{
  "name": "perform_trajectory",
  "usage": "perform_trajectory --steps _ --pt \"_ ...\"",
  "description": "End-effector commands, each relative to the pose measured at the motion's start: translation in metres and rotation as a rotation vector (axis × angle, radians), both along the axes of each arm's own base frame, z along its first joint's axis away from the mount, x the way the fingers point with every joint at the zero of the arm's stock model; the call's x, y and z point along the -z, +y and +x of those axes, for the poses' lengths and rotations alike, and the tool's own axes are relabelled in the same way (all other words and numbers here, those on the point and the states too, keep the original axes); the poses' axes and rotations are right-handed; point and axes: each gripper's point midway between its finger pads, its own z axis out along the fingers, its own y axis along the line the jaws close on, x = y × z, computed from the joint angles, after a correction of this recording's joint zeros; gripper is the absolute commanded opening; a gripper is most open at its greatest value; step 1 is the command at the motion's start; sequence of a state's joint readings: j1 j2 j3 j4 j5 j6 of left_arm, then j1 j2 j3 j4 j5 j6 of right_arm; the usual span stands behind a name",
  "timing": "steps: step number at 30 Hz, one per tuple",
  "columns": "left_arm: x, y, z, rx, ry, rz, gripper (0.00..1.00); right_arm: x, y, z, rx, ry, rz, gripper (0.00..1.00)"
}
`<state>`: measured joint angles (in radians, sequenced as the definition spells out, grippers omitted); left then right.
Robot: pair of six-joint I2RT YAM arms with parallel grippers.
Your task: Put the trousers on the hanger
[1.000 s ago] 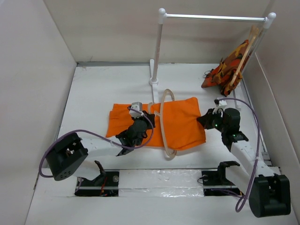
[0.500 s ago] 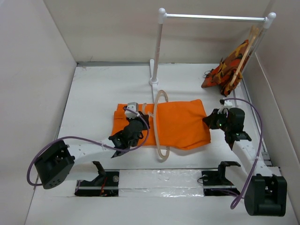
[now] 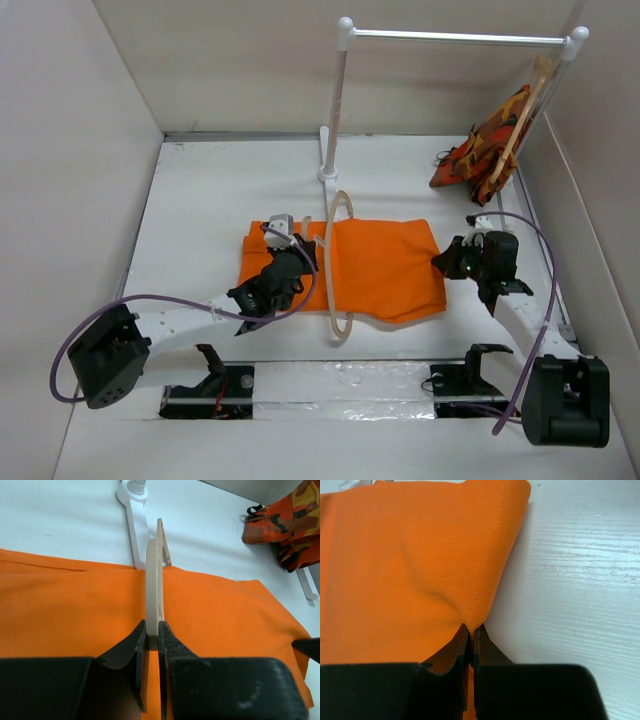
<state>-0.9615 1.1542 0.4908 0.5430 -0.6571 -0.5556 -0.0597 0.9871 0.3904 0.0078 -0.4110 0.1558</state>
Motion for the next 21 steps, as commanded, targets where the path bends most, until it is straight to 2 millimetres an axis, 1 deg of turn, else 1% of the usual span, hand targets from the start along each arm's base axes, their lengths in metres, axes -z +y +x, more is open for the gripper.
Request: perform_trajectory --steps 1,3,4,6,7,11,12,14,15,17,18,19,20,21 --pt "-0.042 0.019 0.016 -0.119 -0.091 -0.003 0.00 -0.012 -0.014 0.014 0.049 -0.075 -0.046 0.00" --pt "-0.044 0.023 0.017 -0.140 -0.095 0.011 0.00 -0.014 -0.016 0.013 0.060 -0.078 -0.046 0.00" --pt "-0.046 0.023 0.018 -0.138 -0.102 0.023 0.00 -0.017 -0.021 0.014 0.083 -0.090 -0.055 0.00" --pt "-0.047 0.023 0.018 -0.138 -0.103 0.019 0.00 -0.018 -0.021 0.013 0.082 -0.093 -0.057 0.00" --pt "-0.047 0.021 0.016 -0.123 -0.099 0.008 0.00 -0.019 -0.020 0.014 0.074 -0.097 -0.053 0.00" --pt "-0.058 0.004 0.014 -0.051 -0.110 -0.073 0.00 -0.013 -0.013 0.012 0.045 -0.076 -0.030 0.00" --pt "-0.059 -0.001 0.012 -0.036 -0.111 -0.076 0.00 -0.013 -0.013 0.012 0.043 -0.078 -0.032 0.02" --pt "-0.064 -0.005 0.011 -0.046 -0.122 -0.074 0.00 -0.015 -0.013 0.013 0.038 -0.086 -0.034 0.08" --pt "-0.068 -0.006 0.011 -0.044 -0.129 -0.077 0.00 -0.018 -0.012 0.013 0.033 -0.093 -0.032 0.23" --pt "-0.082 -0.011 0.012 -0.031 -0.143 -0.100 0.00 -0.026 -0.010 0.014 0.017 -0.119 -0.027 0.43" --pt "-0.088 -0.012 0.012 -0.025 -0.147 -0.101 0.00 -0.032 -0.010 0.013 0.014 -0.128 -0.034 0.61" --pt "-0.104 -0.014 0.011 -0.011 -0.167 -0.130 0.00 -0.042 -0.004 0.014 -0.013 -0.141 -0.049 0.71" --pt "-0.114 -0.016 0.010 0.002 -0.180 -0.149 0.00 -0.056 -0.002 0.018 -0.015 -0.177 -0.056 0.71" --pt "-0.124 -0.017 0.008 0.017 -0.192 -0.169 0.00 -0.058 0.001 0.012 -0.024 -0.154 -0.060 0.78"
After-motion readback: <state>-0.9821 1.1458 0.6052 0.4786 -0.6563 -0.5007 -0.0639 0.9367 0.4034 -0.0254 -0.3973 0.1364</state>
